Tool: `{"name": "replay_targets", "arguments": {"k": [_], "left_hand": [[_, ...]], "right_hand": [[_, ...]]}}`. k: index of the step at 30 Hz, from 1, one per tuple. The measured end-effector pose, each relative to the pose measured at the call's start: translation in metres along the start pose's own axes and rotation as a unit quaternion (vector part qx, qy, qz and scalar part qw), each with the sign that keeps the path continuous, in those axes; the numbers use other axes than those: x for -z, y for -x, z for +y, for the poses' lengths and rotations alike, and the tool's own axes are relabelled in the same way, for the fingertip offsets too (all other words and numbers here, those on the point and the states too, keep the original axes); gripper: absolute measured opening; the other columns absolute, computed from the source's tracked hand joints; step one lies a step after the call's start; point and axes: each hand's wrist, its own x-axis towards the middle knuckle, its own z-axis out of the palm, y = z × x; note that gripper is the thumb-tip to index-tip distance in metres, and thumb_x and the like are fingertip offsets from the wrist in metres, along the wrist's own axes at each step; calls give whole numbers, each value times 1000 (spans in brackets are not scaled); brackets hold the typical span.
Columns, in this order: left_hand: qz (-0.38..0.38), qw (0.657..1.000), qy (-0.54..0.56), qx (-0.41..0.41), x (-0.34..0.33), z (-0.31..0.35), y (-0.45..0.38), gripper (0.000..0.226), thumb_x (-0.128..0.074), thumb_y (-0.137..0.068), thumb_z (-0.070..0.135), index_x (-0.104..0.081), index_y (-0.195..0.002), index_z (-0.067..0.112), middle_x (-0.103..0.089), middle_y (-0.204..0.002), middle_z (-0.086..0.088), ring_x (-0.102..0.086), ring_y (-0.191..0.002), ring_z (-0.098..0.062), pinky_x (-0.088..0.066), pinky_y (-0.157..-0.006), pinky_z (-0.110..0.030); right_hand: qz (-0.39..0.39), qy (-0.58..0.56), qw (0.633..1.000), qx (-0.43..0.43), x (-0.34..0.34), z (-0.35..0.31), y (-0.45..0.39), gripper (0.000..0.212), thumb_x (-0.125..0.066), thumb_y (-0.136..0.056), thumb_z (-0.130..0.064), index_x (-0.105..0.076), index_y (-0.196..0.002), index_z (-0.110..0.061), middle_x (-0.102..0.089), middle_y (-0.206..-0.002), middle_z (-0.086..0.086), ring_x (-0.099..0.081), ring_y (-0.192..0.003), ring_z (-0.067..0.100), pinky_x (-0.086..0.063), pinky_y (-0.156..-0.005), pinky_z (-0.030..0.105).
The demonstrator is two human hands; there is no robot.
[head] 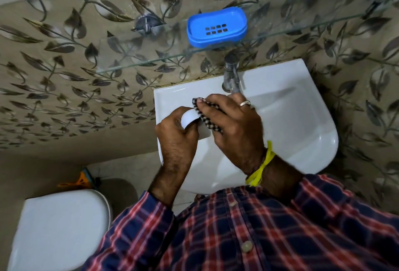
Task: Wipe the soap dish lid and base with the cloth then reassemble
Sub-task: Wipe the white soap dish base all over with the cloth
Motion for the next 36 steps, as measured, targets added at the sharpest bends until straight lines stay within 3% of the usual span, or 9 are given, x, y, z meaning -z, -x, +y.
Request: {"name": "replay_targets", "arguments": {"k": [7, 10, 14, 18, 23, 27, 31, 34, 36], "left_hand": [[-49, 997, 2, 61, 3, 7, -4, 11, -72, -85, 24, -77, -88, 14, -76, -83, 0, -71, -77, -21, -58, -72, -41], [-129, 977, -170, 27, 13, 24, -10, 18, -68, -84, 26, -75, -100, 24, -77, -95, -1, -70, -90, -28, -57, -79, -39], [-122, 954, -275, 9, 9, 41, -12, 24, -67, -86, 22, -72, -110, 24, -75, -103, -7, -67, -97, -34, -48, -74, -33], [-91, 967, -236, 12, 7, 35, -10, 19, -68, -81, 14, -76, -98, 21, -77, -92, -7, -68, -88, -35, -47, -67, -32], [-74, 973, -220, 3, 6, 27, -10, 18, -71, -80, 15, -78, -95, 22, -78, -89, -3, -70, -84, -30, -50, -70, -31], [-66, 974, -215, -9, 7, 21, -12, 19, -73, -76, 12, -78, -93, 20, -78, -87, -4, -70, -82, -29, -39, -63, -24], [-26, 986, -164, -8, 6, 19, -9, 19, -73, -74, 6, -79, -85, 20, -78, -80, 1, -70, -71, -22, -33, -62, -14], [-67, 990, -124, 17, -1, 15, -5, 2, -74, -84, 20, -75, -85, 19, -76, -80, 2, -69, -74, -23, -40, -64, -23], [-117, 980, -158, 15, -5, 17, -4, 12, -68, -91, 28, -72, -93, 16, -75, -88, -5, -67, -82, -30, -38, -65, -28]], "right_hand": [[14, 50, 997, -55, -7, 24, 0, 35, -62, -81, -4, -76, -110, -18, -73, -107, 0, -60, -87, 32, -50, -71, 36], [15, 76, 997, -24, -6, 16, -3, 27, -56, -92, -11, -76, -109, -17, -73, -107, 0, -60, -87, 31, -49, -65, 38], [20, 65, 997, 21, -2, 2, -7, 28, -54, -91, -7, -75, -108, -12, -73, -108, 3, -62, -86, 34, -51, -63, 39], [21, 51, 997, 52, 2, 9, -4, 32, -54, -91, -4, -74, -114, -13, -72, -112, 5, -60, -89, 33, -51, -70, 39], [20, 32, 998, -59, -2, 18, -1, 38, -61, -83, -7, -73, -117, -18, -71, -112, 1, -60, -92, 32, -52, -75, 40], [21, 12, 1000, 5, -4, 5, -1, 36, -61, -85, 1, -74, -115, -14, -71, -114, 4, -61, -89, 34, -51, -77, 39], [24, 4, 993, -114, -1, 22, -1, 32, -65, -86, -13, -73, -116, -19, -72, -108, -1, -60, -92, 27, -51, -81, 36], [17, 15, 994, -106, -3, 23, 2, 33, -65, -82, -11, -74, -114, -18, -72, -105, -1, -61, -92, 28, -51, -81, 35], [5, 16, 998, -63, -2, 18, -1, 39, -64, -78, -11, -74, -114, -17, -72, -106, -1, -62, -92, 30, -52, -79, 36]]}}
